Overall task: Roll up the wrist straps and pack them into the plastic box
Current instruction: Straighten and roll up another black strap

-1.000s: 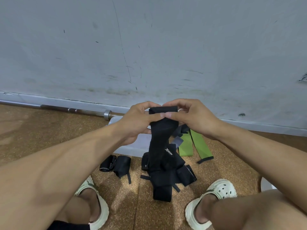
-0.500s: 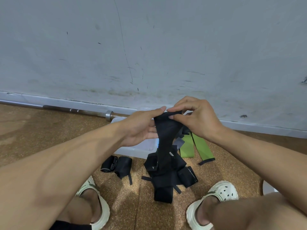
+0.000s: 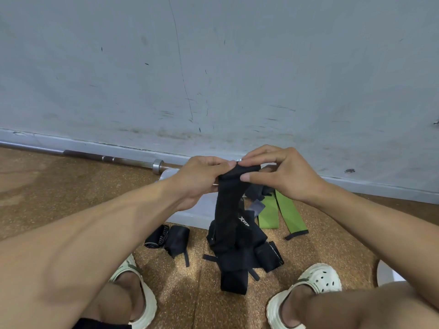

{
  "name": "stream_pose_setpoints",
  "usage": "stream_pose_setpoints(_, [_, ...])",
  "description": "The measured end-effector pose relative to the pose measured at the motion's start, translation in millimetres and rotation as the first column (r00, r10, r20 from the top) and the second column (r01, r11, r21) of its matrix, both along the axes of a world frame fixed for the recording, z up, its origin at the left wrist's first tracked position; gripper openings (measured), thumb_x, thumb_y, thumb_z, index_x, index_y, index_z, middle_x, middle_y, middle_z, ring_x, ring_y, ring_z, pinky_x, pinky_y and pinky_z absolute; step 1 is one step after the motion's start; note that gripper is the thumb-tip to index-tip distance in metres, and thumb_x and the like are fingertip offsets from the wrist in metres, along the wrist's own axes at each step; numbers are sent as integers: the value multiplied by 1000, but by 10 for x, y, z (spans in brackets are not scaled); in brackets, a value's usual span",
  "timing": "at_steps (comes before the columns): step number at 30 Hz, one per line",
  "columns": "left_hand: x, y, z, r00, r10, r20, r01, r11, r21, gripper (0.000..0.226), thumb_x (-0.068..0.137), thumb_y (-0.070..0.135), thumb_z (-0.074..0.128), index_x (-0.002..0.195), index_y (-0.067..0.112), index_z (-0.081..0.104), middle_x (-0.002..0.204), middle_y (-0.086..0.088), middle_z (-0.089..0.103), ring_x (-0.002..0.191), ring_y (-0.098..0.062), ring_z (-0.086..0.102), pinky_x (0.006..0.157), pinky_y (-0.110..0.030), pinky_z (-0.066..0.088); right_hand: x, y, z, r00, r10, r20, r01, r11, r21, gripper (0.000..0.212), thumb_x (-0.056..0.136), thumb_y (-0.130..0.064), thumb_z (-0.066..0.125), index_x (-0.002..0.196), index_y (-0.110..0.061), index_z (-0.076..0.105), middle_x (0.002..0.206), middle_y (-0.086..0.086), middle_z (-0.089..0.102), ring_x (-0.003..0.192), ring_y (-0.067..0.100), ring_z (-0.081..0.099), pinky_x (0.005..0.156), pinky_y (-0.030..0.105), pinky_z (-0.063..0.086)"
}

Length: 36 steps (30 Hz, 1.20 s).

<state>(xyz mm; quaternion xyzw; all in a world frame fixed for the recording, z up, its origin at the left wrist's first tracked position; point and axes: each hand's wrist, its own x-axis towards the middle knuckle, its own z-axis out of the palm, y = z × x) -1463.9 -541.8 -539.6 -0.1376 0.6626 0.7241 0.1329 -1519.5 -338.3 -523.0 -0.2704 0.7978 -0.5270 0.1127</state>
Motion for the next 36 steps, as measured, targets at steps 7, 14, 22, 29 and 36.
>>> stream_pose_setpoints(7, [17, -4, 39, 990, 28, -141, -36, 998, -58, 15, 98, 22, 68, 103, 9, 73, 103, -19, 76, 88, -21, 72, 84, -35, 62, -47, 16, -33, 945, -5, 327, 10, 1000, -13, 49, 75, -26, 83, 123, -22, 74, 93, 4, 79, 92, 19, 76, 94, 34, 56])
stream_pose_setpoints(14, [53, 66, 50, 997, 40, -65, -40, 999, 10, 25, 100, 25, 64, 112, 4, 70, 110, -18, 75, 87, -20, 74, 70, -26, 60, -9, -10, -23, 980, -58, 189, 53, 998, 31, 37, 80, 0, 82, 115, -10, 73, 46, -19, 60, 45, -5, 57, 52, 4, 41])
stream_pose_setpoints(22, [21, 88, 57, 996, -81, 48, 78, 996, 52, 40, 101, 50, 53, 116, 19, 75, 111, -5, 78, 110, -22, 71, 99, -39, 55, -17, -95, -126, 988, -144, -50, 144, 990, -8, 27, 78, -13, 88, 85, -37, 78, 87, 0, 78, 85, 35, 69, 83, 50, 59])
stream_pose_setpoints(29, [-10, 53, 46, 997, 62, -41, -58, 993, 104, 30, 99, 26, 65, 122, 8, 68, 111, -12, 75, 93, -18, 72, 86, -32, 61, -57, -58, -96, 984, -47, 172, 68, 990, -121, 29, 78, -16, 86, 106, -21, 81, 107, 11, 78, 103, 36, 72, 98, 44, 58])
stream_pose_setpoints(36, [-7, 19, 45, 993, 47, -105, -34, 992, 123, 27, 94, 9, 70, 121, 9, 68, 111, -15, 75, 95, -21, 73, 82, -32, 62, -36, -31, -111, 890, 72, 449, -3, 988, -153, 35, 92, -13, 71, 127, -10, 67, 115, 12, 77, 107, 26, 74, 88, 34, 61])
